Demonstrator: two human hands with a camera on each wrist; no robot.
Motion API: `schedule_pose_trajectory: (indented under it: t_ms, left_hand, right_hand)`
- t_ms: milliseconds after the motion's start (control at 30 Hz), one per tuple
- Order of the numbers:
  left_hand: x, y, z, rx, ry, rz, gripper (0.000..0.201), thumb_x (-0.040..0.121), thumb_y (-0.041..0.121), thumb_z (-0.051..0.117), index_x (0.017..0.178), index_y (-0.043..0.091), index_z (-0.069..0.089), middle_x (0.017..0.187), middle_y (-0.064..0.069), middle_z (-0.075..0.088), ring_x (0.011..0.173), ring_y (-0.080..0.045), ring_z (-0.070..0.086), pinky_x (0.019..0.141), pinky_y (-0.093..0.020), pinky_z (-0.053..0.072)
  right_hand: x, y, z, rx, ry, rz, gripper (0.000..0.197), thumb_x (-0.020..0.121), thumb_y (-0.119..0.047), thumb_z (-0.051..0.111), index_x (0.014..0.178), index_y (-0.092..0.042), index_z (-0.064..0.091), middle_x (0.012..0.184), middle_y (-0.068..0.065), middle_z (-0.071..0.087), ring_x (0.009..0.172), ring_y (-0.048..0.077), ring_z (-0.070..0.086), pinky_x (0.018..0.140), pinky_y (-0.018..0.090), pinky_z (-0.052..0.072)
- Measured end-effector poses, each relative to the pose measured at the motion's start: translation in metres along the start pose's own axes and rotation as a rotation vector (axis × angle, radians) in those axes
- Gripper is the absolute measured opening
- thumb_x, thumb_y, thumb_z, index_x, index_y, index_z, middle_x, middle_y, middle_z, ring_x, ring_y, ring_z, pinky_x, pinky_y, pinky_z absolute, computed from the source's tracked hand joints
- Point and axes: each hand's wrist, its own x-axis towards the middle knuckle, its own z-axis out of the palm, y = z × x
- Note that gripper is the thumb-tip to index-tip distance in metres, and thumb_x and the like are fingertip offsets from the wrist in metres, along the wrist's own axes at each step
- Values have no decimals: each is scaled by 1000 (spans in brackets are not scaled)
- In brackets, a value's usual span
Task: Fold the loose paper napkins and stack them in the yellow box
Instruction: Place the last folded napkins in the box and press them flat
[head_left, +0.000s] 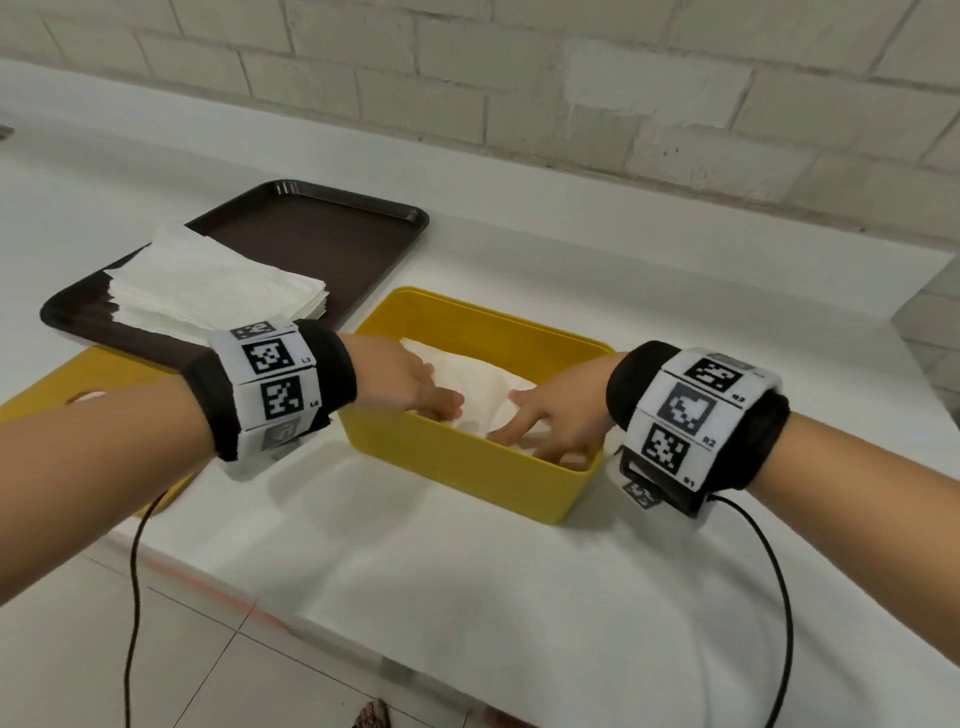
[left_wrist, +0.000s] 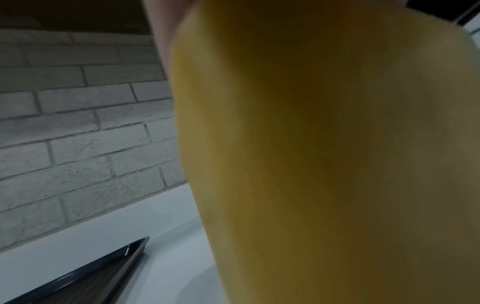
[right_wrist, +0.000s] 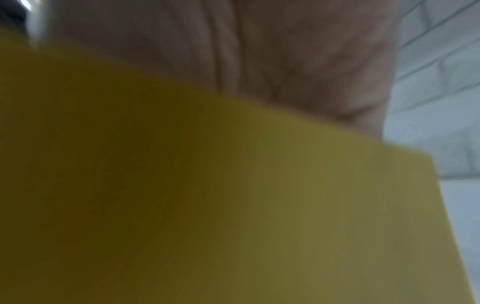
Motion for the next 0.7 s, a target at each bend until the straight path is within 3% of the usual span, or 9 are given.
schedule_pose_trajectory:
  t_ms: [67, 133, 233, 333, 400, 467, 533, 600, 700]
  left_hand:
    - [-4, -4, -2, -121, 120, 120, 50, 94, 56, 27, 116, 28, 62, 120, 6, 60, 100, -10, 51, 97, -25, 34]
    - [-16, -12, -6, -189, 232, 223, 41, 95, 49, 33, 118, 32, 62, 102, 20, 58, 92, -3, 50, 87, -19, 36]
    - [-46, -40, -13, -449, 381, 339, 33, 89, 55, 47, 112, 38, 63, 104, 30, 60, 103, 3, 55, 88, -11, 42]
    - [-73, -84, -16, -789, 515, 380, 42, 71, 60, 50, 98, 33, 70, 101, 12, 70, 92, -5, 66, 84, -21, 52]
    - [-79, -116, -17, -859, 646, 293, 37, 73, 55, 52, 91, 29, 72, 98, 5, 70, 88, -10, 67, 78, -24, 53]
    - [-77, -148, -16, -892, 774, 165, 22, 88, 39, 53, 88, 26, 71, 96, 1, 69, 87, -14, 67, 79, -27, 53]
    - [-68, -182, -13, -916, 881, 23, 19, 94, 27, 50, 88, 25, 68, 98, 0, 68, 88, -15, 64, 82, -30, 49]
    - [-58, -211, -8, -898, 941, -121, 16, 92, 29, 52, 88, 27, 67, 99, -3, 67, 92, -19, 62, 81, -33, 50]
    - [-44, -240, -6, -787, 974, -302, 20, 92, 31, 51, 105, 21, 64, 110, -2, 63, 87, -21, 57, 57, -17, 50]
  right_hand:
    - [-16, -1, -4, 107, 119, 15, 42, 94, -43, 44, 136, -42, 38, 150, -5, 30, 115, 11, 49, 92, 22, 40]
    - [-36, -6, -9, 228, 275, 22, 41, 92, -47, 43, 133, -42, 43, 142, -12, 41, 123, 10, 45, 104, 28, 35]
    - [-61, -27, -16, 453, 538, -23, 34, 87, -48, 44, 119, -40, 55, 119, -19, 57, 98, -3, 56, 86, 16, 43]
    - [-59, -59, -26, 671, 808, -90, 22, 84, -42, 47, 94, -33, 65, 87, -20, 65, 82, -2, 58, 71, 11, 43]
    - [-42, -83, -34, 828, 936, -132, 16, 89, -31, 50, 85, -26, 65, 78, -13, 65, 77, 4, 61, 68, 18, 48]
    - [-18, -107, -43, 944, 1033, -149, 14, 91, -21, 51, 83, -20, 62, 77, -5, 65, 75, 13, 63, 69, 30, 50]
    - [8, -130, -55, 1008, 1072, -164, 12, 92, -15, 50, 85, -20, 59, 77, -2, 63, 75, 17, 63, 65, 26, 49]
    - [33, -147, -68, 1043, 1048, -171, 9, 93, -14, 49, 93, -18, 57, 81, -1, 60, 80, 17, 63, 66, 20, 46]
    - [72, -163, -90, 1044, 958, -111, 26, 96, -20, 45, 119, -9, 51, 106, 5, 58, 99, 17, 56, 81, 21, 42]
